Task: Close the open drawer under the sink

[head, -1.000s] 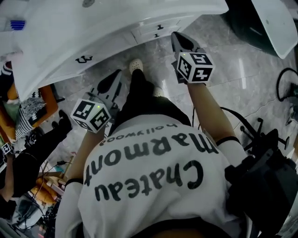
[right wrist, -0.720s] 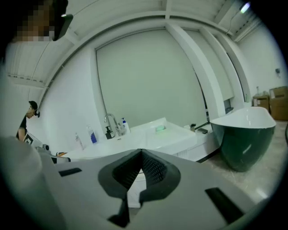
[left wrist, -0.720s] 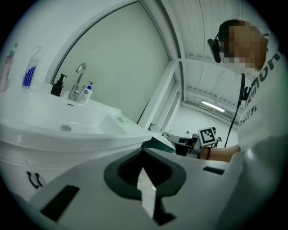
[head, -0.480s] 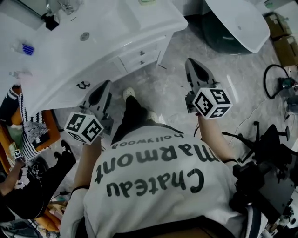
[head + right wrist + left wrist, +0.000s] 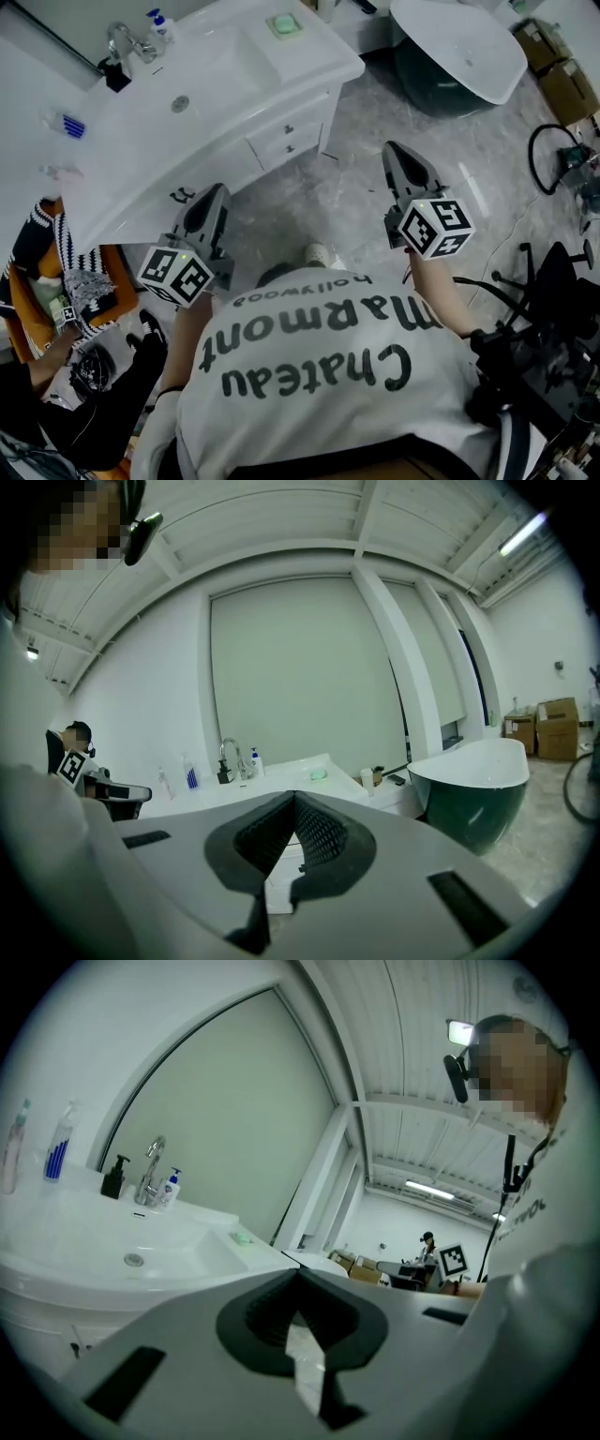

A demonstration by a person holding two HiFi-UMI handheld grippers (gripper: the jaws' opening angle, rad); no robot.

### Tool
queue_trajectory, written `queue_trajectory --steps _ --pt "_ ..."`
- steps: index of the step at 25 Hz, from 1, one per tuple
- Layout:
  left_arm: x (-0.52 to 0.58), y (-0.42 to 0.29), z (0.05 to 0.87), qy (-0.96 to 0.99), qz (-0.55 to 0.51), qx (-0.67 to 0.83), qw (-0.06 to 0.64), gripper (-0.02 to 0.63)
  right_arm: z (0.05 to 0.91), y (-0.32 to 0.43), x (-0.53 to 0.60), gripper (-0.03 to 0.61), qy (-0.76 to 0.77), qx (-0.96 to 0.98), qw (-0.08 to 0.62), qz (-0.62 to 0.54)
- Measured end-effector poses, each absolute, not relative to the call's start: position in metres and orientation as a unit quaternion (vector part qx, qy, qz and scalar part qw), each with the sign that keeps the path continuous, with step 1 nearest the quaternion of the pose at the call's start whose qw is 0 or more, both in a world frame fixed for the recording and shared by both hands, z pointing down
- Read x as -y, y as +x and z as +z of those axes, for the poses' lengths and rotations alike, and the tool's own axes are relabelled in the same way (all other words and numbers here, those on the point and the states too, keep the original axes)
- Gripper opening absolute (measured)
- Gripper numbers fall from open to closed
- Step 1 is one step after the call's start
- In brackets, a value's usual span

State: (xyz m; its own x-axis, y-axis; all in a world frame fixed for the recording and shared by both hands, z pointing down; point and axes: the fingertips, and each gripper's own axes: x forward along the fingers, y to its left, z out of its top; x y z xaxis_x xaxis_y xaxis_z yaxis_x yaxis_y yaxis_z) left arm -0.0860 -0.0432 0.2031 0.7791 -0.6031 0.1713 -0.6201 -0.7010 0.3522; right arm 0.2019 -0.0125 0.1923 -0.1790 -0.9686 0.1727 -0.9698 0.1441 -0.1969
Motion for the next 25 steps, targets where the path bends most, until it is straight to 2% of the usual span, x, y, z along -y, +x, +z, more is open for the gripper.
queue_trajectory --steps 25 --pt "0.033 -0.151 0.188 0.938 0.021 0.292 0.185 0.008 0.169 0.137 -0.018 0.011 0.679 0.725 0.017 0.109"
